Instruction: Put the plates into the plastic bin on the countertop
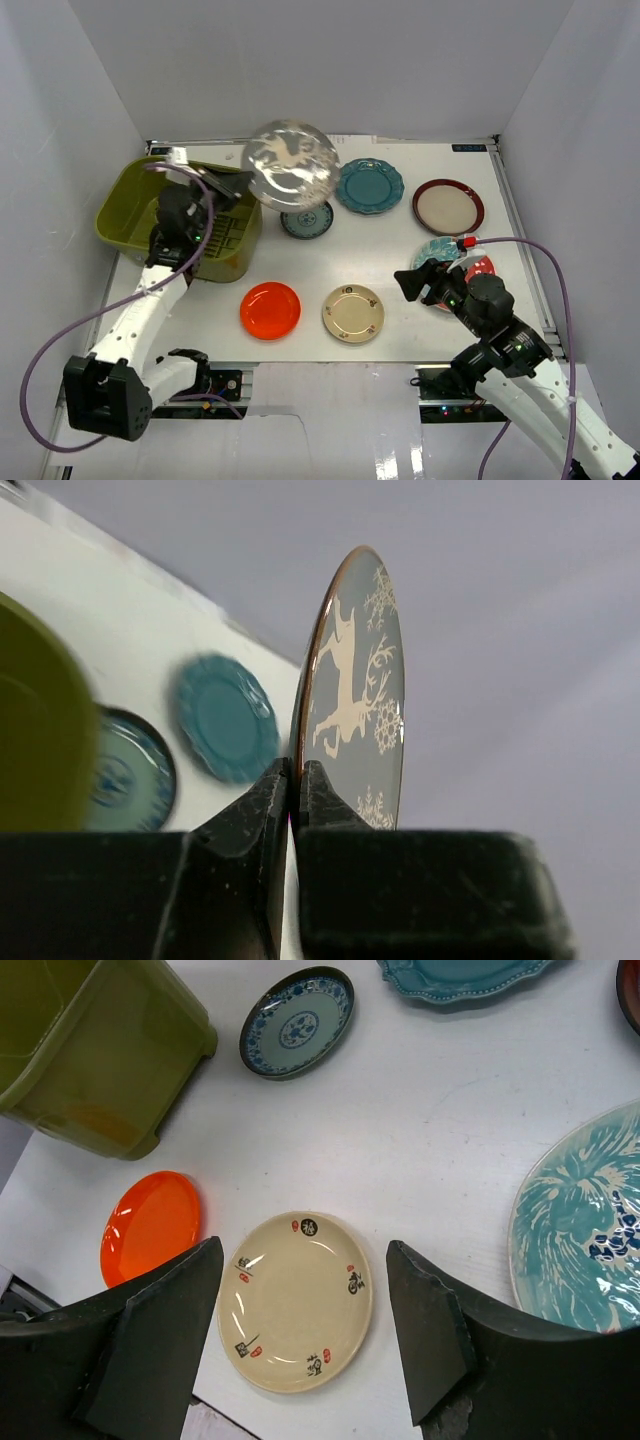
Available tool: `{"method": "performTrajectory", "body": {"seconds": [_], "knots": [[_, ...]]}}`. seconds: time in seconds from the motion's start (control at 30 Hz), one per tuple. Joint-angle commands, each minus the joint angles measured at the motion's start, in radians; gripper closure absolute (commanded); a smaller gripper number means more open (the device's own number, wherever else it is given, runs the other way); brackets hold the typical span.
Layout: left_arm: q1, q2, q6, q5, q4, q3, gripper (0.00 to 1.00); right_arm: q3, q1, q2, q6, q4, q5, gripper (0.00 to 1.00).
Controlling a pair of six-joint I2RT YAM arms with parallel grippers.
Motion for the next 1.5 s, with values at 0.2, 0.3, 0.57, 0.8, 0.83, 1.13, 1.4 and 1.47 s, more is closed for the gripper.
{"method": "performTrajectory", "body": {"seconds": [0.2, 0.3, 0.57, 0.8, 0.83, 1.13, 1.4, 1.47], "knots": [[0.601, -0.15, -0.054, 0.161, -0.232, 0.087, 1.0, 0.041, -0.002, -0.007, -0.041, 0.002, -0.037, 0.27], [0.663, -0.167, 0.013, 0.111, -0.345, 0.074, 1.0, 0.033, -0.002, -0.007, -0.057, 0.0, -0.044, 0.27], [0.68, -0.121, 0.082, -0.013, -0.422, 0.025, 1.0, -0.002, -0.002, 0.026, -0.046, 0.028, -0.129, 0.27], [0.682, -0.044, 0.122, -0.044, -0.425, 0.01, 1.0, -0.045, -0.002, 0.069, -0.034, 0.108, -0.178, 0.27], [0.682, -0.021, 0.133, -0.04, -0.428, 0.011, 1.0, -0.049, -0.002, 0.083, -0.034, 0.121, -0.185, 0.26], [0.682, 0.029, 0.185, 0.003, -0.407, 0.016, 0.17, -0.111, -0.002, 0.247, -0.015, 0.238, -0.205, 0.25], [0.653, -0.043, 0.19, -0.024, -0.402, 0.068, 0.02, -0.077, -0.002, 0.44, 0.061, 0.411, -0.044, 0.26], [0.614, -0.052, 0.209, -0.046, -0.398, 0.082, 0.02, -0.037, -0.002, 0.526, 0.083, 0.431, 0.011, 0.29]]}}
